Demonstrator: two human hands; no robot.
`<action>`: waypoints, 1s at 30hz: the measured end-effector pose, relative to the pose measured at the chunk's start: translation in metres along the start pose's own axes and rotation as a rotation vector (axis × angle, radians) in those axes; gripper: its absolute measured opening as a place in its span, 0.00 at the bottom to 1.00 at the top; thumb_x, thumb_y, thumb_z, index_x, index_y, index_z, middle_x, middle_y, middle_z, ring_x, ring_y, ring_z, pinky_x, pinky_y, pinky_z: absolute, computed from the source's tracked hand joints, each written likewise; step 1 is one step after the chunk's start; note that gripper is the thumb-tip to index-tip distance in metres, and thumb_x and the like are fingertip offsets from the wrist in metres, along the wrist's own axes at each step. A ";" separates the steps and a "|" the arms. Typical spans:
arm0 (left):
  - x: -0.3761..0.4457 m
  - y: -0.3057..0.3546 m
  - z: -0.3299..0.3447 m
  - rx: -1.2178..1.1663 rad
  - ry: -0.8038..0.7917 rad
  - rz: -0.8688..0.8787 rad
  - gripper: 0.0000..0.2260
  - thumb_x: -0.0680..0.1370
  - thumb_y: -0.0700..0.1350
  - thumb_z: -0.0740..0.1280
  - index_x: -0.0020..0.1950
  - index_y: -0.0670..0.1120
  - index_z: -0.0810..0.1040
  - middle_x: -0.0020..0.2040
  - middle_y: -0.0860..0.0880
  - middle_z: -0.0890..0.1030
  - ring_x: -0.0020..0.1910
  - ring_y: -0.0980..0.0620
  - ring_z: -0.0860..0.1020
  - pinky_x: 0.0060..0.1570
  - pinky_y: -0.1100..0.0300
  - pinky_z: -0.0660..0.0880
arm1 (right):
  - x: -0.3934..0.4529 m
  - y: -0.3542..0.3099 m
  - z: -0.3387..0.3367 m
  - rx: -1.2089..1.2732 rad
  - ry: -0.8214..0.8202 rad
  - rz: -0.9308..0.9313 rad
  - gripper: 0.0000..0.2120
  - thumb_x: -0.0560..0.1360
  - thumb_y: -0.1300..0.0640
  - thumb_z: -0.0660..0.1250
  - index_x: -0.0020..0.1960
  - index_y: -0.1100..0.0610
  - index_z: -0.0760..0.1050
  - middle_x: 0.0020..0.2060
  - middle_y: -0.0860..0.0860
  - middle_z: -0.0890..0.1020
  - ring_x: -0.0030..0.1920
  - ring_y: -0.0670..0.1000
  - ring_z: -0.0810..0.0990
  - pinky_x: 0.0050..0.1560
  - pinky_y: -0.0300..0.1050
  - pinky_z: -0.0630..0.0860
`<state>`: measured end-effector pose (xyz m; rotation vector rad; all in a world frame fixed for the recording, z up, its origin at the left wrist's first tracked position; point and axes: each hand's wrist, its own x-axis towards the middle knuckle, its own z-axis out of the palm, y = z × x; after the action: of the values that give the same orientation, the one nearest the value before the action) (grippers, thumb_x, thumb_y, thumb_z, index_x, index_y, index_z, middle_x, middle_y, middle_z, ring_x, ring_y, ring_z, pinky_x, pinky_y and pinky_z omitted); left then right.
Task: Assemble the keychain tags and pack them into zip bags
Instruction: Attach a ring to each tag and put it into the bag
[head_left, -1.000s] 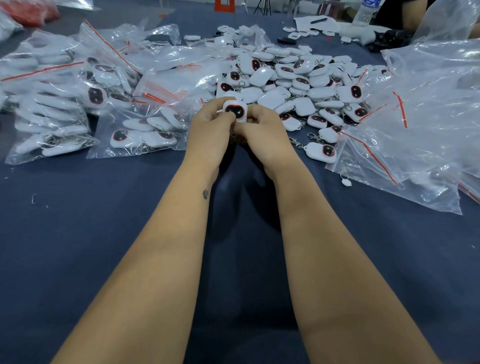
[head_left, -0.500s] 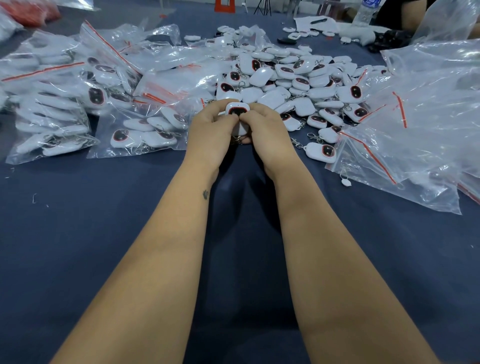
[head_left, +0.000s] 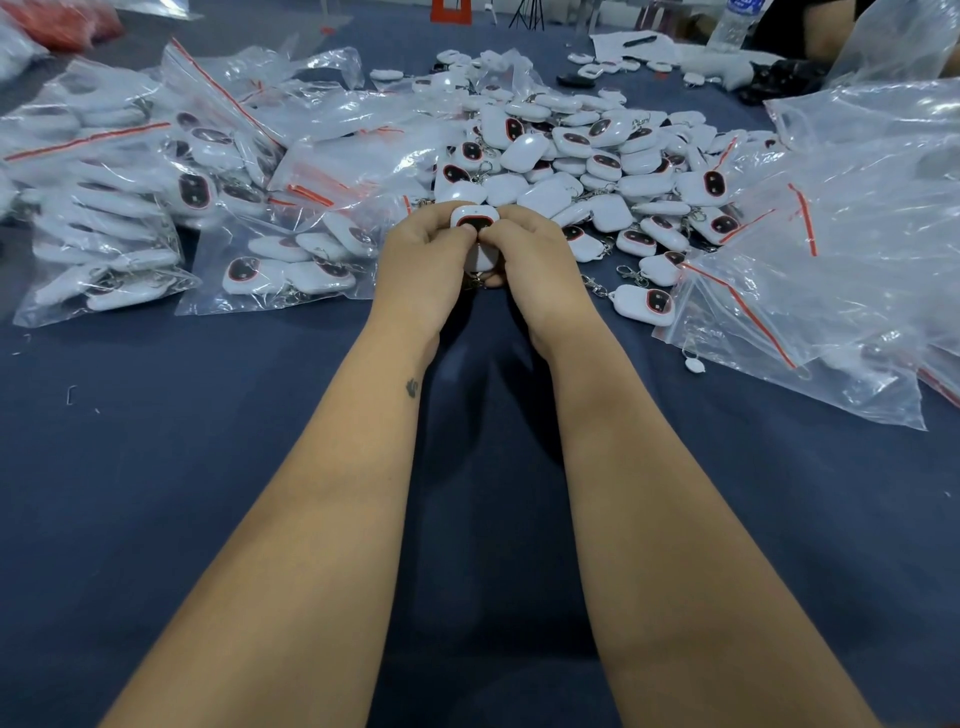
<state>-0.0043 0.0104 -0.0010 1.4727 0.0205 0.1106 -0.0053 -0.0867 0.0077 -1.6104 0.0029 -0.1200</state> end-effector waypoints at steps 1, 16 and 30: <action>0.000 0.000 0.000 0.008 0.003 0.005 0.11 0.79 0.36 0.62 0.53 0.47 0.82 0.47 0.47 0.85 0.47 0.51 0.83 0.57 0.50 0.79 | 0.000 0.000 0.000 -0.007 0.000 0.001 0.08 0.77 0.65 0.60 0.43 0.60 0.77 0.34 0.51 0.77 0.35 0.46 0.74 0.37 0.38 0.72; -0.002 0.001 0.003 0.058 0.047 0.033 0.11 0.79 0.37 0.63 0.57 0.45 0.81 0.47 0.46 0.85 0.48 0.50 0.84 0.56 0.52 0.80 | -0.002 -0.002 0.001 -0.039 0.029 0.008 0.07 0.75 0.65 0.60 0.46 0.66 0.77 0.37 0.55 0.75 0.37 0.48 0.72 0.40 0.43 0.71; -0.008 -0.005 -0.005 1.128 0.178 0.228 0.14 0.77 0.41 0.63 0.62 0.44 0.76 0.61 0.42 0.74 0.60 0.40 0.72 0.48 0.53 0.67 | 0.007 0.001 -0.004 0.293 0.174 0.047 0.04 0.79 0.63 0.61 0.46 0.57 0.71 0.39 0.56 0.79 0.30 0.49 0.80 0.35 0.39 0.79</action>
<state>-0.0128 0.0137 -0.0065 2.5851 0.0665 0.4712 0.0012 -0.0911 0.0077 -1.3029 0.1507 -0.2137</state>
